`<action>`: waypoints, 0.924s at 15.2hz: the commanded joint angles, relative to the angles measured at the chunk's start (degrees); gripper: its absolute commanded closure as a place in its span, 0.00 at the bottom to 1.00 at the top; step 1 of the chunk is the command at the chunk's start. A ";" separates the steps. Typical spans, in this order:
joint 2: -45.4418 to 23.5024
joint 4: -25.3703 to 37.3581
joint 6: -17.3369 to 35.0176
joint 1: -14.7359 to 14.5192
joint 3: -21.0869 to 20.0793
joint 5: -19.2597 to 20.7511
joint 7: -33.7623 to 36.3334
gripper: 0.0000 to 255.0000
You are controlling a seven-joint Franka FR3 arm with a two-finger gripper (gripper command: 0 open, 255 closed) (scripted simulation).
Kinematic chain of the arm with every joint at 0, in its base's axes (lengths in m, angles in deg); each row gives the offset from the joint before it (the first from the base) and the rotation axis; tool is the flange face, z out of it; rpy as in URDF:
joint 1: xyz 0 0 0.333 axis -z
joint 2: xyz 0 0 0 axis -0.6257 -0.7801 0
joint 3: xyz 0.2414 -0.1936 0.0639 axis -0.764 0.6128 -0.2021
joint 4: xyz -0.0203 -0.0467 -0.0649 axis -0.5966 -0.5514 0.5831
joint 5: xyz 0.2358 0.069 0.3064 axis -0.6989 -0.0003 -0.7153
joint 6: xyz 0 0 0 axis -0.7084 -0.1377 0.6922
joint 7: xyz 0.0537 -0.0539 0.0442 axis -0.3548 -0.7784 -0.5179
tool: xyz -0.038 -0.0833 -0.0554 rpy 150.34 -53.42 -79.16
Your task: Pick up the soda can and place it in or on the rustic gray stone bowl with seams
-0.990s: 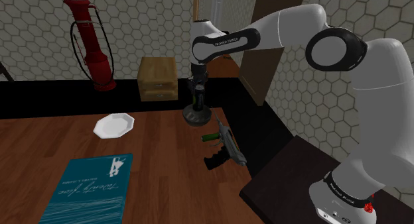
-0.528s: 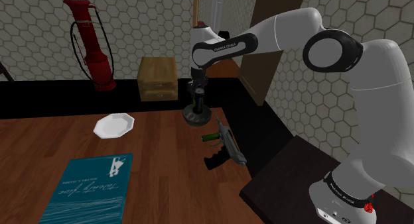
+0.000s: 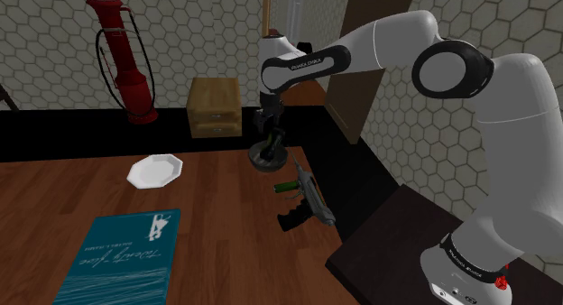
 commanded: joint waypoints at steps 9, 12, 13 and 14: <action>2.47 3.35 -5.77 -0.01 -0.39 -0.59 -0.40 0.00; 2.47 3.35 -5.77 -0.01 -0.39 -0.59 -0.40 0.00; 2.47 3.35 -5.77 -0.01 -0.39 -0.59 -0.40 0.00; 2.47 3.35 -5.77 -0.01 -0.39 -0.59 -0.40 0.00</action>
